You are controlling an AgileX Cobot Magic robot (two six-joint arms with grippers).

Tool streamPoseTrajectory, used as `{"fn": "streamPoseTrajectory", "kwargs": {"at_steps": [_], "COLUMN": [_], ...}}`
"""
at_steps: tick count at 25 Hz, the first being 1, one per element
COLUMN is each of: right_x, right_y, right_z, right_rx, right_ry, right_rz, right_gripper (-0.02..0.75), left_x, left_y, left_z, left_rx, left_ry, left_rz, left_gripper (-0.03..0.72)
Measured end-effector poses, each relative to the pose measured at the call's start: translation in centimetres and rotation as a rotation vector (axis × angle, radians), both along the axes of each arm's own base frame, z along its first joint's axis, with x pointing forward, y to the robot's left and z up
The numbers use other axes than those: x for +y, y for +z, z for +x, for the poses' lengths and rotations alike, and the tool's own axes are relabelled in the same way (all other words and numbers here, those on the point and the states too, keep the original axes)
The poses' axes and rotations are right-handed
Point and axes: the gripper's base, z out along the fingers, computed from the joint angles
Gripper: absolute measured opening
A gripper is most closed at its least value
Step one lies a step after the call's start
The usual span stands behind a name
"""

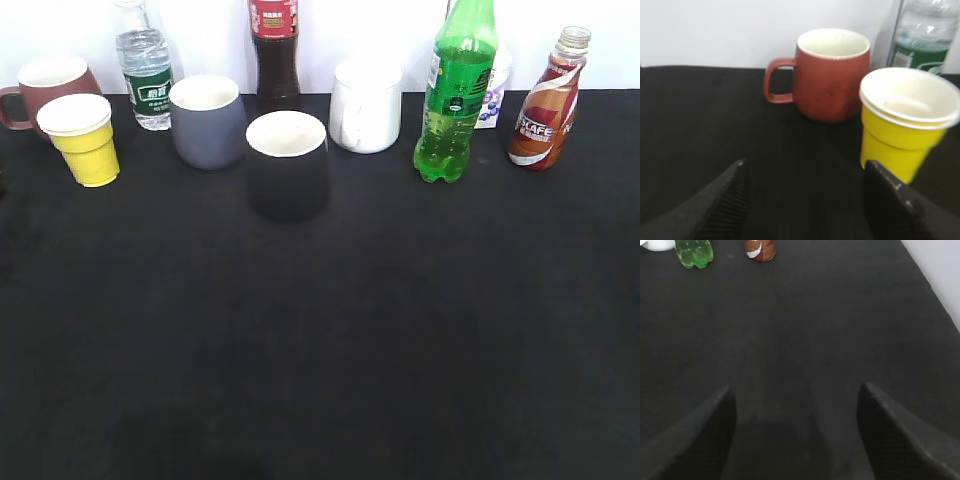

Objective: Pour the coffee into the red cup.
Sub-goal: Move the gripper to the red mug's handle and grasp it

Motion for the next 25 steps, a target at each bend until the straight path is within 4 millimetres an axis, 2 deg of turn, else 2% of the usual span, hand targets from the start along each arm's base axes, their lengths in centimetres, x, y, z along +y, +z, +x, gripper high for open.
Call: {"fn": "streamPoseTrajectory", "kwargs": {"at_steps": [2, 6, 13, 17, 25], "right_x": [0.0, 0.0, 0.0, 0.0, 0.0], "right_y": [0.0, 0.0, 0.0, 0.0, 0.0], "right_z": [0.0, 0.0, 0.0, 0.0, 0.0], "right_rx": [0.0, 0.0, 0.0, 0.0, 0.0], "right_ry": [0.0, 0.0, 0.0, 0.0, 0.0], "right_rz": [0.0, 0.0, 0.0, 0.0, 0.001], "right_gripper": [0.587, 0.587, 0.587, 0.587, 0.587], "left_x": [0.2, 2.3, 3.1, 3.9, 5.4], "left_y": [-0.3, -0.4, -2.4, -2.8, -3.6], "left_z": [1.1, 3.4, 8.1, 10.5, 14.8], "left_rx": [-0.013, -0.034, -0.031, -0.019, -0.012], "left_ry": [0.008, 0.067, 0.043, 0.037, 0.033], "left_rz": [0.001, 0.006, 0.03, 0.045, 0.038], "left_gripper": [0.529, 0.529, 0.519, 0.474, 0.469]}}
